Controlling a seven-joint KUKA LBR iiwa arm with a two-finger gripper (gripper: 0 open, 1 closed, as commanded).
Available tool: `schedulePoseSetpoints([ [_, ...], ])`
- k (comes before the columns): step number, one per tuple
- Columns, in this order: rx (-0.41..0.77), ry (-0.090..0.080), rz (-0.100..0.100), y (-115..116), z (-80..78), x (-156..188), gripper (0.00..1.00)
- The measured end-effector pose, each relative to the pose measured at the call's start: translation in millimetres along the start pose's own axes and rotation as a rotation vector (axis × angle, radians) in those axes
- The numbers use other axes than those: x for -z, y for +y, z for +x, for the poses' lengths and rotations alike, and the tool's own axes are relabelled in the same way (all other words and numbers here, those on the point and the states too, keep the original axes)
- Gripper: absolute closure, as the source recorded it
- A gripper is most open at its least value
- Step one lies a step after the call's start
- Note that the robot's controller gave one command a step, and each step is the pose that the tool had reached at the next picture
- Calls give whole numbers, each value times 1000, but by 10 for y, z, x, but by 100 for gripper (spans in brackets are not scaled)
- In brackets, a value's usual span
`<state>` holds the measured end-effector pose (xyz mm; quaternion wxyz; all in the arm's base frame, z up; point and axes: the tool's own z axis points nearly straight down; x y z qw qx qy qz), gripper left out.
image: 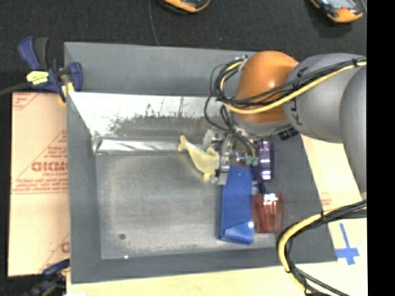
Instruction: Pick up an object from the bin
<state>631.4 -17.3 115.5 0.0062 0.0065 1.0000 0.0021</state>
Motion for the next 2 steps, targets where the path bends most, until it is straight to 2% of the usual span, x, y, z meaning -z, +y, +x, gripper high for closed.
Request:
schedulePoseSetpoints([
  [1,-88,5,2,-398,-13,479,0],
  [2,-6,-6,3,-452,-109,-195,0],
])
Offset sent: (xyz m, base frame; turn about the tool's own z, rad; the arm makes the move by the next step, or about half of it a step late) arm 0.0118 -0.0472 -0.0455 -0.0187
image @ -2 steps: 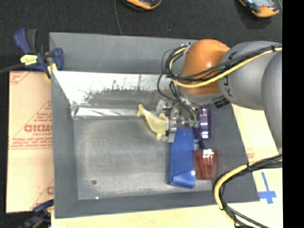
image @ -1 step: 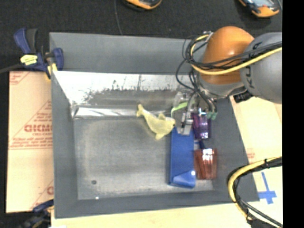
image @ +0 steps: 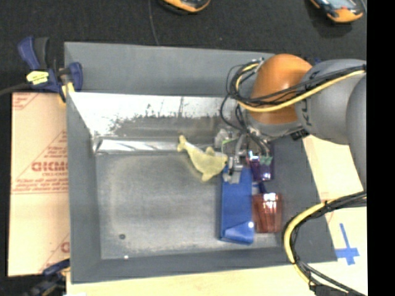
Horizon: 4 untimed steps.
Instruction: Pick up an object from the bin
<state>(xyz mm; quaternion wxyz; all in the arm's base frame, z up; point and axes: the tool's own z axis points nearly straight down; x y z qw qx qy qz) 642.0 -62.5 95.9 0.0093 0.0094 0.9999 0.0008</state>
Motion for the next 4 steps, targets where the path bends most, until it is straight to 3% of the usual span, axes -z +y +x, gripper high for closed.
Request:
schedulePoseSetpoints([
  [1,-132,-8,0,146,-22,-247,100],
  [3,-173,-6,-1,165,37,-100,100],
  [4,-168,-4,0,194,19,526,100],
])
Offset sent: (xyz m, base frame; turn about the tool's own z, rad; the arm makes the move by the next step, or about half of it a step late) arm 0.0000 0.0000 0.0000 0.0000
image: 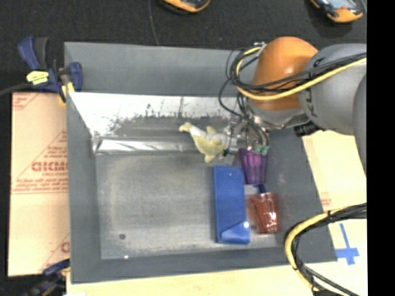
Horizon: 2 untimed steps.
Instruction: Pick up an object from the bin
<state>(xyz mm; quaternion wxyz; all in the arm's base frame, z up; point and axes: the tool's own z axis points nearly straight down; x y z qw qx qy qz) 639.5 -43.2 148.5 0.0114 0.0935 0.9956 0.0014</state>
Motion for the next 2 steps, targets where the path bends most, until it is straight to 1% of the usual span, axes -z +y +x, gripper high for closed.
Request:
schedulePoseSetpoints([
  [1,-43,-5,-2,-170,-128,445,100],
  [2,-19,0,0,1,-96,988,100],
])
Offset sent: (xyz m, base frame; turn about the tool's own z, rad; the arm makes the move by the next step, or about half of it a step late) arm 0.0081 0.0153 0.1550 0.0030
